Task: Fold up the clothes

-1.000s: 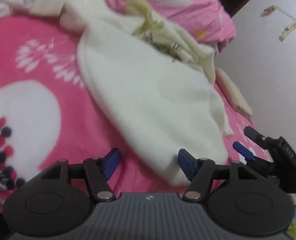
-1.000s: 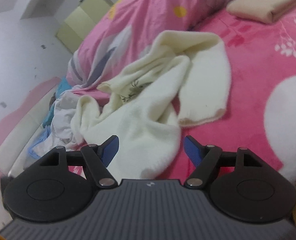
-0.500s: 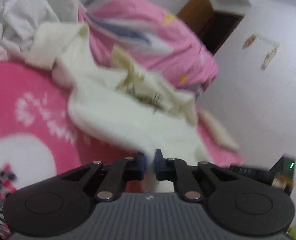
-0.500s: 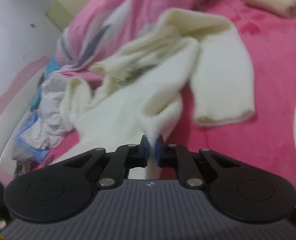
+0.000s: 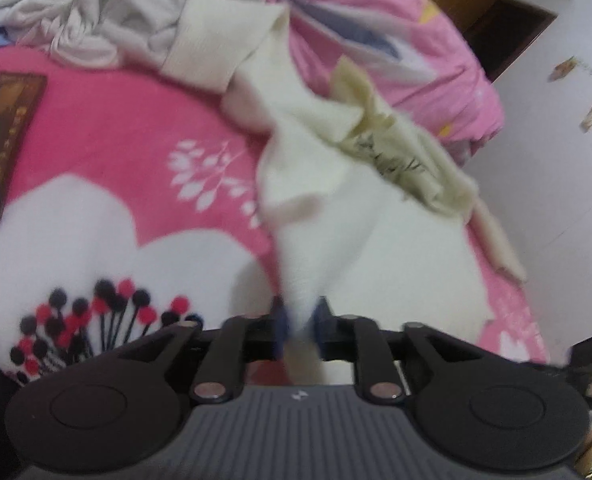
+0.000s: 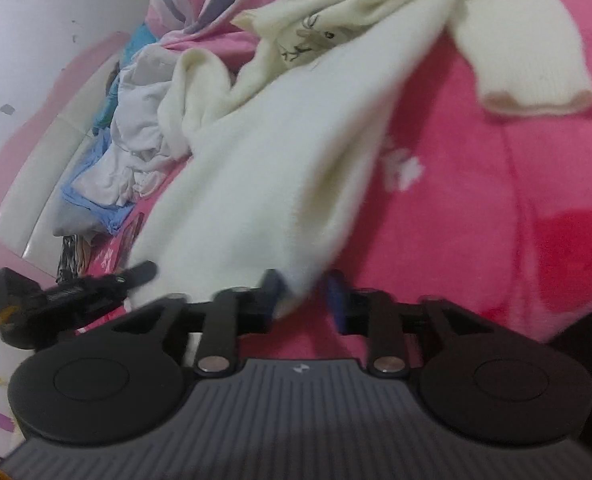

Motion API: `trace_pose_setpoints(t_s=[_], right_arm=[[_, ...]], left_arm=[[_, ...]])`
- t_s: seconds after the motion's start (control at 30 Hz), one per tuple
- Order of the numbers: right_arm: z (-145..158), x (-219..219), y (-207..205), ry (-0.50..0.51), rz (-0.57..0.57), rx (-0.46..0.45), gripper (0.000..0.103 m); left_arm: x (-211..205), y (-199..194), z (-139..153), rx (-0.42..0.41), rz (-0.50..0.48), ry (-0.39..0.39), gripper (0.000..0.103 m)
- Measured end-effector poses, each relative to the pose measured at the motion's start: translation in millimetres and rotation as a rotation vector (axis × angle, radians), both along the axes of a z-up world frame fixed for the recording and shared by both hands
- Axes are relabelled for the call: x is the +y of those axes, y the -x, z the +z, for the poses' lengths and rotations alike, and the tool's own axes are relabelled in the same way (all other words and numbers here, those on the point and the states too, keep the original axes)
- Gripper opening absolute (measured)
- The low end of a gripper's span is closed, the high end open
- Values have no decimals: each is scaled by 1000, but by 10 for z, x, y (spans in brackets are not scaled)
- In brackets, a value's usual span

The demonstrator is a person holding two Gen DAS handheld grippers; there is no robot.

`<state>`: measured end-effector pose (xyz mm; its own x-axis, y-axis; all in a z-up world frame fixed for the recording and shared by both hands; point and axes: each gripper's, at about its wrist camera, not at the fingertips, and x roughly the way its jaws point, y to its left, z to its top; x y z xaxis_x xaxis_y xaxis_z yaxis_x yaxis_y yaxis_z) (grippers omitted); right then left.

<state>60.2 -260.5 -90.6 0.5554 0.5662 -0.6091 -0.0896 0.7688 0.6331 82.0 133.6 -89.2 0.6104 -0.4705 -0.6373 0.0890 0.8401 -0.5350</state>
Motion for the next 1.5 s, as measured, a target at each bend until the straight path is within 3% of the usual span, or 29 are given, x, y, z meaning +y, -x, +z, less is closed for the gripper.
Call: trace_pose_setpoints(t_s=[0.03, 0.1, 0.17, 0.27, 0.43, 0.47, 0.53, 0.57, 0.6, 0.63, 0.7, 0.83, 1.0, 1.1, 1.2, 1.37, 1.43, 1.5], right_arm=[[78, -72, 23, -8, 2, -27, 36], [276, -275, 60, -10, -19, -112, 66], [448, -536, 17, 46, -97, -210, 84], [469, -901, -312, 172, -240, -242, 86], [91, -1321, -1155, 340, -368, -153, 86], [4, -1364, -1297, 374, -372, -146, 85], [-126, -1351, -1460, 408, -358, -149, 66], [-187, -1344, -1539, 425, -350, -151, 49], [-153, -1331, -1566, 423, -340, -165, 25], [-118, -1318, -1592, 421, -329, -179, 14], [-11, -1286, -1656, 426, -329, -210, 7], [487, -1353, -1882, 477, -367, -355, 6], [1121, -1385, -2408, 597, -421, -528, 6], [1391, -1475, -2803, 621, -485, -600, 6], [1436, -1492, -3199, 665, -524, -636, 6], [985, -1479, -3837, 719, -523, -540, 7], [619, -1510, -4112, 717, -451, -413, 10], [270, -1533, -4313, 715, -365, -232, 25]], left_arm=[[3, 3, 4, -4, 7, -9, 37], [9, 12, 32, -14, 24, -32, 49], [16, 24, 71, -27, 44, -59, 59], [-17, 48, 151, -69, 69, -121, 59], [-268, 87, 346, -227, 76, -297, 60], [-339, 85, 380, -263, 70, -326, 61], [-480, 74, 438, -329, 51, -377, 64], [-550, 45, 434, -339, 25, -373, 64], [-620, 13, 421, -345, 0, -367, 64], [-692, -30, 384, -342, -23, -357, 64], [-843, -116, 279, -327, -51, -351, 64], [-1088, -269, 94, -314, -65, -382, 65], [-1059, -386, -26, -290, -41, -362, 67], [-1025, -434, -100, -277, -32, -369, 68], [-1032, -450, -150, -286, -39, -387, 68], [-1133, -431, -191, -314, -67, -448, 74], [-1154, -426, -200, -318, -70, -459, 75], [-1150, -428, -201, -316, -71, -455, 76]])
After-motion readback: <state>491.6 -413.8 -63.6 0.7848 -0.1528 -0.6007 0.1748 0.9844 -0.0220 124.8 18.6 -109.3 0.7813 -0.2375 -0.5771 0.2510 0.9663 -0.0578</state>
